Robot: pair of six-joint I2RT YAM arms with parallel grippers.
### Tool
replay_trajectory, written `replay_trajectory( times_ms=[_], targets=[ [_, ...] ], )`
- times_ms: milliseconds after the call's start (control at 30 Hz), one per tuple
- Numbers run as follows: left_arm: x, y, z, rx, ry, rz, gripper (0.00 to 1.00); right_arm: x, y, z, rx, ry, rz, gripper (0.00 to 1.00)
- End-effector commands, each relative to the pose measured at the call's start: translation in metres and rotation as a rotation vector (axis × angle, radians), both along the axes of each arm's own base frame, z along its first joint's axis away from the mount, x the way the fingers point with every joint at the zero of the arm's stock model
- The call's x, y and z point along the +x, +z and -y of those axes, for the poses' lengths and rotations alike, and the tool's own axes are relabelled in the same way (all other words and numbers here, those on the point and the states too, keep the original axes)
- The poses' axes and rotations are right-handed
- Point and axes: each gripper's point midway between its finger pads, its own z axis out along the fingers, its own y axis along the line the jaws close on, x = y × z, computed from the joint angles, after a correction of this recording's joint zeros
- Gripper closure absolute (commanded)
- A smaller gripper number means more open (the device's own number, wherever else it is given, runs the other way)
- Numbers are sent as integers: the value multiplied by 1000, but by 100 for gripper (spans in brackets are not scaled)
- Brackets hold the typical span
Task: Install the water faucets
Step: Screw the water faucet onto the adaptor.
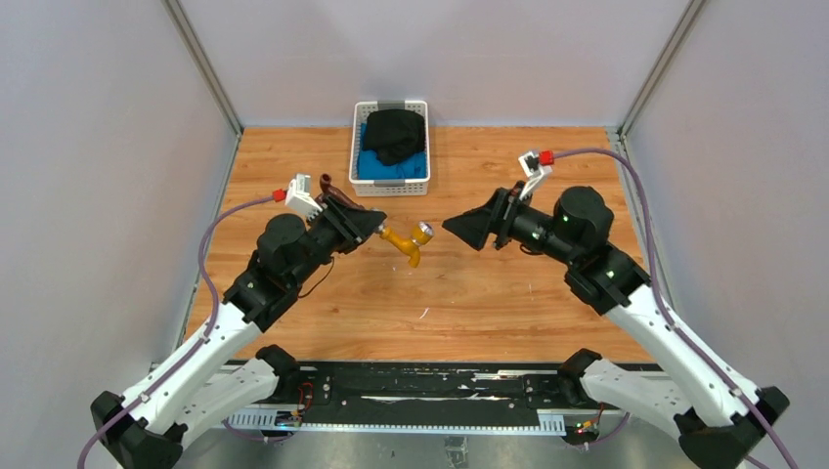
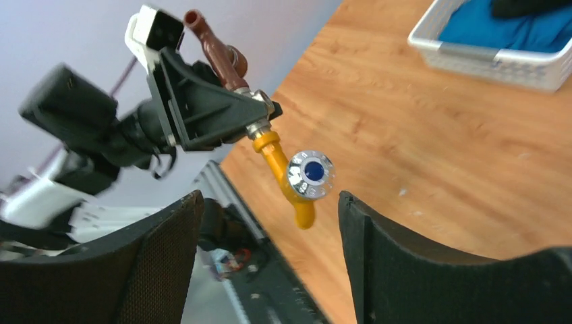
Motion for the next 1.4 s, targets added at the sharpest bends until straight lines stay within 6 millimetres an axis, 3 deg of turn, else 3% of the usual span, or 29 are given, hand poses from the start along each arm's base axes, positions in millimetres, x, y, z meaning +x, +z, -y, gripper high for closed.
replay_trajectory(
  times_ms=[0,167,300,333,367,400,433,733,867,1067,1133,1200,1367],
  targets=[
    [-5,19,11,2,-58,-92,100,-7,-22,35,-209,-35,258,29],
    [-8,28,26,-23,-136,-117,100,-28,-22,34,-192,55,355,33],
    [-6,24,28,-8,-140,-93,100,-29,-24,28,-197,73,324,39],
    [-5,22,28,-2,-142,-97,100,-29,-24,26,-195,73,319,54],
    [-5,19,29,4,-143,-106,100,-30,-23,23,-187,82,311,77],
    [-4,17,30,7,-149,-113,100,-33,-21,19,-174,107,299,93],
    [-5,17,32,7,-157,-113,100,-35,-21,14,-167,136,283,100],
    [-5,16,30,23,-151,-100,100,-43,-28,-14,-204,246,236,100],
    [-8,21,33,18,-179,-78,100,-14,-49,-11,-282,126,201,100],
    [-13,21,35,23,-212,-70,100,27,-95,-7,-468,10,159,100],
    [-14,23,38,14,-227,-71,100,27,-93,-11,-462,23,162,100],
    [-15,27,39,7,-236,-58,100,23,-78,-12,-438,40,191,100],
    [-17,30,36,-9,-224,-47,100,13,-48,14,-447,-14,302,100]
  ],
)
